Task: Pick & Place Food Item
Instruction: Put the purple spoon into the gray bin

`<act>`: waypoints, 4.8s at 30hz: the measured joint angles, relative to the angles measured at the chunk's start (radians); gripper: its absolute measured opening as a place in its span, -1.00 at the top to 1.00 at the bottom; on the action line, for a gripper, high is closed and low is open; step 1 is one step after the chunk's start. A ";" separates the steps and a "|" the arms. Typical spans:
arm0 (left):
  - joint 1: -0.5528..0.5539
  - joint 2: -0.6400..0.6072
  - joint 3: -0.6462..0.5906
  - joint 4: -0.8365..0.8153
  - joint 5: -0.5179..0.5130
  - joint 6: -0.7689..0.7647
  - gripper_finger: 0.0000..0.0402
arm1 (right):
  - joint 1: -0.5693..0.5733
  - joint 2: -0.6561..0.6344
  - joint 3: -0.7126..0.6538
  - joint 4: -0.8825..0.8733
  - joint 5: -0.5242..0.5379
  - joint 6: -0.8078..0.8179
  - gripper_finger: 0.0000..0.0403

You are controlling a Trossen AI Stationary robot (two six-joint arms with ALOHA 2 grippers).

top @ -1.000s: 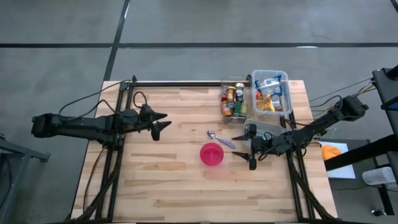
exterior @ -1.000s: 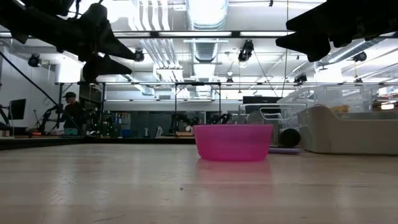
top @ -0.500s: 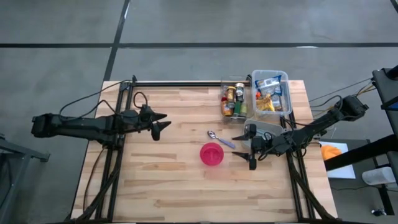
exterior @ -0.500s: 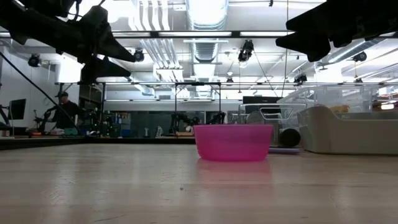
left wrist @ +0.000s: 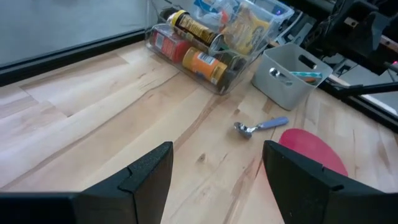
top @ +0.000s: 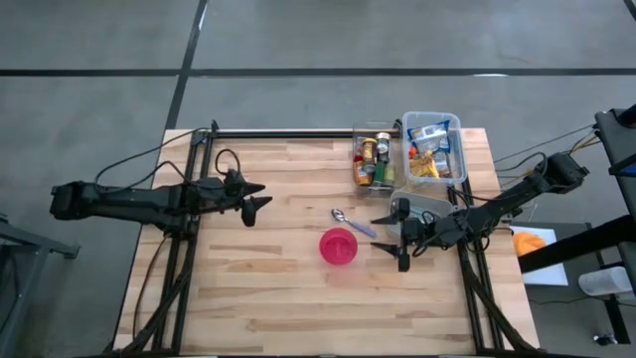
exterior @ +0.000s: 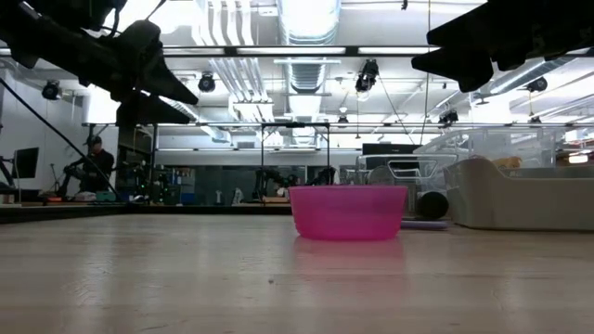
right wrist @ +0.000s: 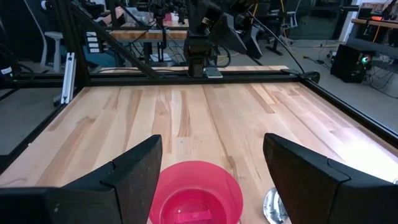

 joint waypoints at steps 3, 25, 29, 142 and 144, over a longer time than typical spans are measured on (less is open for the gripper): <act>0.000 0.000 0.000 -0.012 0.000 0.000 -0.24 | 0.000 0.000 0.000 0.000 0.000 0.000 -0.37; 0.000 0.000 0.000 -0.037 0.000 0.000 -0.24 | -0.075 0.044 0.122 -0.163 0.123 0.345 -0.37; 0.000 0.000 0.000 -0.040 0.000 0.000 -0.24 | -0.144 0.108 0.306 -0.468 0.124 0.509 -0.37; 0.000 0.000 0.000 -0.045 0.000 0.000 -0.24 | -0.405 1.240 1.434 -1.685 -0.061 1.273 0.20; 0.000 0.000 0.000 -0.045 0.000 0.000 -0.24 | -0.405 1.240 1.433 -1.688 -0.061 1.273 0.29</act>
